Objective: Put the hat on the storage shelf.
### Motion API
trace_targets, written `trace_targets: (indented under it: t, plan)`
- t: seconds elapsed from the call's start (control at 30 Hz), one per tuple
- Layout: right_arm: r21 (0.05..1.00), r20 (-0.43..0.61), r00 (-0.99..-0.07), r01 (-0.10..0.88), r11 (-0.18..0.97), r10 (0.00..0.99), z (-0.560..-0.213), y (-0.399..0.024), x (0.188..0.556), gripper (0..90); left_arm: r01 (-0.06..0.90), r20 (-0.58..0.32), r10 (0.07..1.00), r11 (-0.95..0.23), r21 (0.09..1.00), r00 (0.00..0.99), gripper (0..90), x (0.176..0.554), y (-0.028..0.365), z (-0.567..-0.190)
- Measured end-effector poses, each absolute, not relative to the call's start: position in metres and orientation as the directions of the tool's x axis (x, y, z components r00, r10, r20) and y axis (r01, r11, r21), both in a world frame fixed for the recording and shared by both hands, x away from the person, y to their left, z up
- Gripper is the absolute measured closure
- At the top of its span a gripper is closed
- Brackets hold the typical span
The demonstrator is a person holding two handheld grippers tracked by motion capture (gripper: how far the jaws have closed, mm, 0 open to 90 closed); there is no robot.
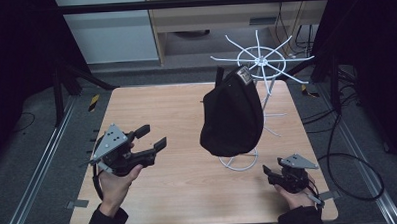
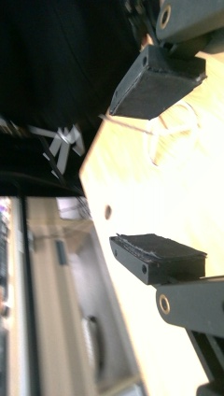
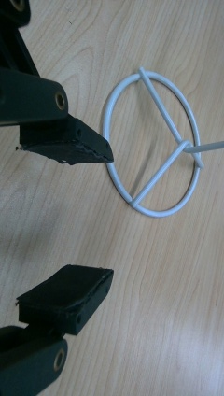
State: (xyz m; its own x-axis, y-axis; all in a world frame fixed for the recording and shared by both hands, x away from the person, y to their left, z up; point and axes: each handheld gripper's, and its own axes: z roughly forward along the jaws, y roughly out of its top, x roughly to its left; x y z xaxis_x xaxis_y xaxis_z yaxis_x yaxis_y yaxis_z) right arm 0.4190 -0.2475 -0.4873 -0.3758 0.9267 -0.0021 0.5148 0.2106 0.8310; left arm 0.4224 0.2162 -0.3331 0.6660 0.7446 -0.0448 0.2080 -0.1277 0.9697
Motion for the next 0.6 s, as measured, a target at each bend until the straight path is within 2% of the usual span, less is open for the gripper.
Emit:
trace_targets:
  t: [0.27,0.6]
  plan:
    - [0.834,0.007,-0.365,0.516,0.196,0.931,-0.488,-0.248,0.420,30.8,0.347,-0.098,0.826,-0.123,0.930,0.555,32.0,0.432,0.256,-0.384]
    - [0.828,0.026,-0.340,0.534,0.171,0.940,-0.489,-0.250,0.420,25.9,0.497,-0.086,0.900,-0.155,0.854,0.428,31.7,0.443,0.290,-0.445]
